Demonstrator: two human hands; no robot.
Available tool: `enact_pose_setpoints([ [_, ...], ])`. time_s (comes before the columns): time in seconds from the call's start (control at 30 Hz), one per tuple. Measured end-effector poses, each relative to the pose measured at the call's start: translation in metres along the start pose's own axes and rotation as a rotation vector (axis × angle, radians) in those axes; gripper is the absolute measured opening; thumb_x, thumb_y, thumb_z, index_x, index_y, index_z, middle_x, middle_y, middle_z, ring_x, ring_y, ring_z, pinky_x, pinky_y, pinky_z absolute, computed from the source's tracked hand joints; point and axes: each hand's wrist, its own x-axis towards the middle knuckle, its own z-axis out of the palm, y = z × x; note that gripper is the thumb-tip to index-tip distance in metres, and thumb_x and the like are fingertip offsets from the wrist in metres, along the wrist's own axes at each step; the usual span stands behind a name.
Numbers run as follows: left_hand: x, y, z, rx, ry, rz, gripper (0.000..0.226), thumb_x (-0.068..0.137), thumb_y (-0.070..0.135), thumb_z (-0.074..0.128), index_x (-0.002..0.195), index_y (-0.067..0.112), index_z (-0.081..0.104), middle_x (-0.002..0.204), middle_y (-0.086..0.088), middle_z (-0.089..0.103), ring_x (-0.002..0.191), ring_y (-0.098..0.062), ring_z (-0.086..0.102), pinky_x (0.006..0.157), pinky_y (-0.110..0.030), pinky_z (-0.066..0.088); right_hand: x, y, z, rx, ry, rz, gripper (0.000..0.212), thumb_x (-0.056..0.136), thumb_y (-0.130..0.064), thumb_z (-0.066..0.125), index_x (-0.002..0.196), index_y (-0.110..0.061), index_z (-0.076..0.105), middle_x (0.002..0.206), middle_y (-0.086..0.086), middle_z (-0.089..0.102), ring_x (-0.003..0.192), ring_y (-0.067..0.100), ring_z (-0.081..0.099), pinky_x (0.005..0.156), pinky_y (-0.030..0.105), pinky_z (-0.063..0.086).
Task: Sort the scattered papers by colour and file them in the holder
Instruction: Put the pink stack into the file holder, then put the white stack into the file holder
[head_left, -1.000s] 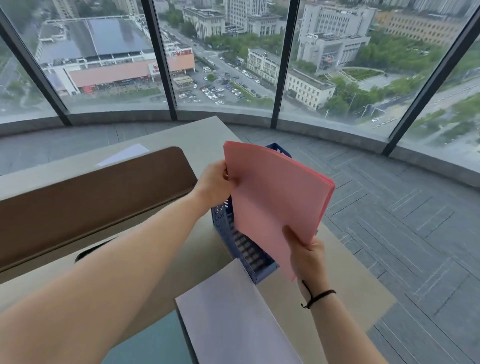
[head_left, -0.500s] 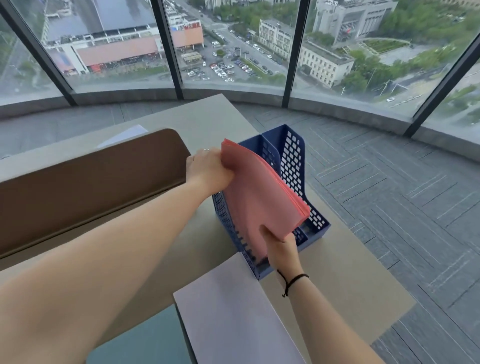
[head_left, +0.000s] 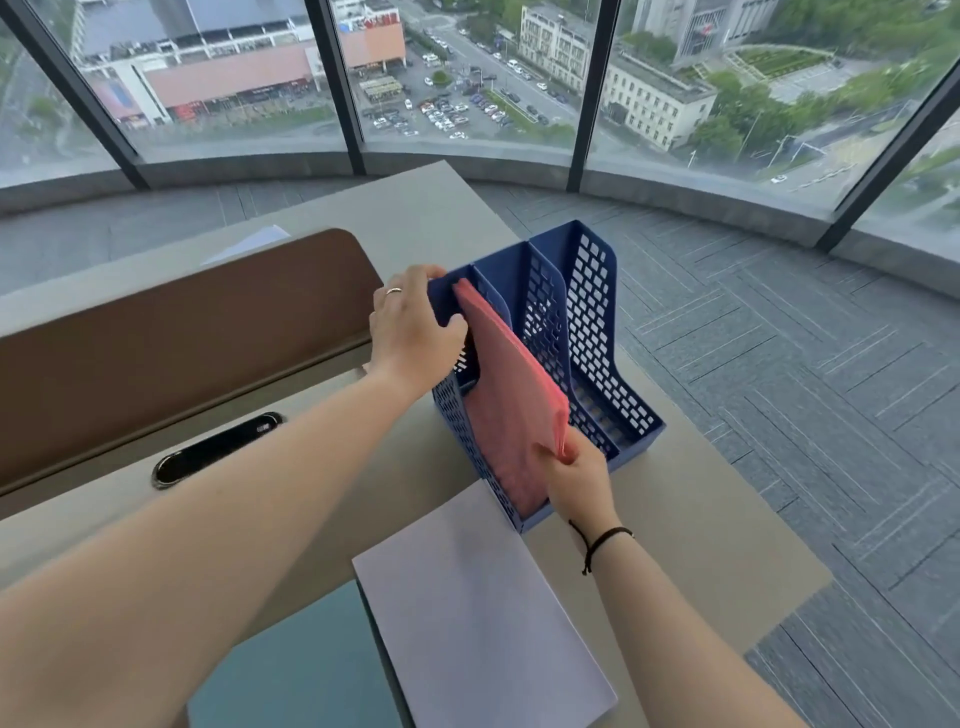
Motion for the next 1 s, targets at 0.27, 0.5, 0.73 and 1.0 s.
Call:
enact_pose_setpoints([
  [0.27,-0.107,-0.082,0.006,-0.194,-0.155,-0.428,0.051,0.088,0.027,0.067,0.134,0.017,0.048,0.128,-0.004,0.055,0.117,-0.023,0.055,0.089,-0.029,0.042,-0.028,0.005,-0.013,0.048,0.154,-0.018,0.023,0.098,-0.013,0.056,0.116,-0.023,0.066,0.108,-0.005,0.071,0.101,0.012,0.066,0.089,0.031,0.054],
  [0.5,-0.173,-0.145,-0.004,0.279,-0.744,-0.493,0.056,0.090,0.040,0.061,0.135,0.009,0.051,0.135,-0.009,0.058,0.121,-0.029,0.057,0.091,-0.027,0.045,-0.082,0.042,-0.013,-0.232,0.104,0.177,0.047,0.093,-0.025,0.066,0.137,-0.015,0.053,0.126,0.006,0.063,0.108,0.018,0.059,0.088,0.030,0.047],
  [0.73,-0.201,-0.165,0.012,0.372,-0.754,-0.442,0.061,0.085,0.036,0.063,0.140,0.014,0.048,0.141,-0.009,0.053,0.130,-0.028,0.049,0.099,-0.030,0.043,-0.122,0.117,-0.003,-0.598,-0.108,0.410,0.099,0.074,-0.044,0.083,0.153,-0.014,0.030,0.150,0.008,0.045,0.134,0.028,0.049,0.105,0.039,0.046],
  [1.0,-0.197,-0.194,0.030,0.449,-0.676,-0.441,0.073,0.072,0.036,0.071,0.136,0.012,0.046,0.135,-0.013,0.050,0.131,-0.032,0.042,0.100,-0.039,0.046,-0.093,0.132,0.003,-0.727,-0.058,0.439,0.091,0.057,-0.057,0.079,0.136,-0.021,0.051,0.125,0.009,0.061,0.112,0.031,0.062,0.095,0.045,0.053],
])
